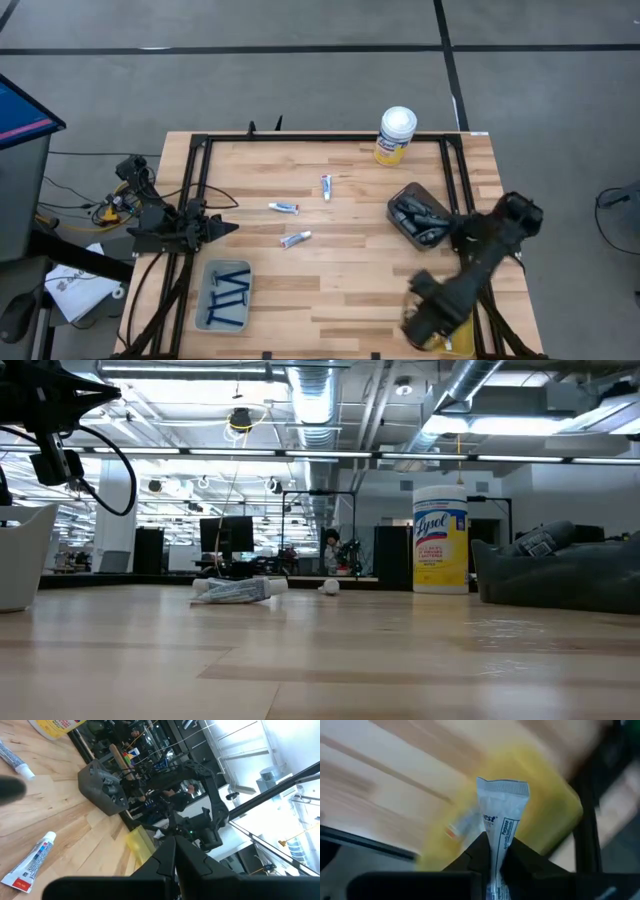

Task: Pick & Place Travel size toiletries
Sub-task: Put the white toothpaste tube into the yellow bin

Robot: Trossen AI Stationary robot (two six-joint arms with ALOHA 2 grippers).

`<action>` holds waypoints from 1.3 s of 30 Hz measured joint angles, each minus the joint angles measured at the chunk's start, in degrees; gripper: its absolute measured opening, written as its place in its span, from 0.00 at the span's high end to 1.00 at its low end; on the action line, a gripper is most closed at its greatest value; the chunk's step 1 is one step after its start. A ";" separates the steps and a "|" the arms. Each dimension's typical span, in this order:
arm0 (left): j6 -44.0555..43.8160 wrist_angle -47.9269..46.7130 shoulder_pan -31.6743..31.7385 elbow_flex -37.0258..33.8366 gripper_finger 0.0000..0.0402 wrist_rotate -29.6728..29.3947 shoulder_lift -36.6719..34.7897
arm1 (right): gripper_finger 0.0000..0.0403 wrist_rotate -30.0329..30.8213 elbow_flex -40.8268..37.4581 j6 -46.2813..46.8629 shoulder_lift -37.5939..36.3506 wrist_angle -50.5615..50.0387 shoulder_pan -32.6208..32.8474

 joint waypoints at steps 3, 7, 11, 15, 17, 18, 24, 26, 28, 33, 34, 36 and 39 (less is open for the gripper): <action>0.00 0.11 0.00 0.00 1.00 0.00 0.00 | 0.92 -4.66 -2.34 6.53 -0.36 -0.06 4.53; 0.00 0.22 0.00 0.00 1.00 0.00 0.00 | 0.93 -7.78 -5.26 11.06 -0.01 4.46 7.45; 0.00 0.23 0.00 0.00 1.00 0.00 0.00 | 0.91 -10.29 -9.52 12.91 -0.01 11.98 8.02; 0.00 0.24 0.00 0.00 1.00 0.00 0.00 | 0.89 -10.67 -13.00 14.27 0.02 16.41 7.89; 0.00 0.24 0.00 0.00 1.00 0.00 0.00 | 0.88 -10.73 -13.84 14.45 0.08 16.75 7.48; 0.00 0.27 0.00 0.00 1.00 0.00 0.00 | 0.87 -10.73 -13.87 14.46 0.08 16.64 7.31; 0.00 0.35 0.00 0.00 1.00 0.00 0.00 | 0.75 -10.64 -13.85 14.15 0.06 16.47 6.40; 0.00 0.40 0.00 0.00 1.00 0.00 0.00 | 0.68 -10.60 -13.83 13.65 0.02 16.80 6.25; 0.00 0.42 0.00 0.00 1.00 0.00 0.00 | 0.61 -9.73 -13.21 12.64 -0.33 16.77 5.74; 0.00 0.52 0.00 0.00 1.00 0.00 0.00 | 0.46 -3.19 -10.31 8.48 -3.43 14.86 1.69; 0.00 0.52 0.00 0.00 1.00 0.00 0.00 | 0.44 -1.62 -9.92 7.38 -4.39 14.67 0.42; 0.00 0.55 0.00 0.00 1.00 0.00 0.00 | 0.41 1.54 -9.59 4.87 -6.67 14.58 -2.61; 0.00 0.57 0.00 0.00 1.00 0.00 0.00 | 0.40 7.36 -9.07 -0.26 -9.79 14.56 -8.49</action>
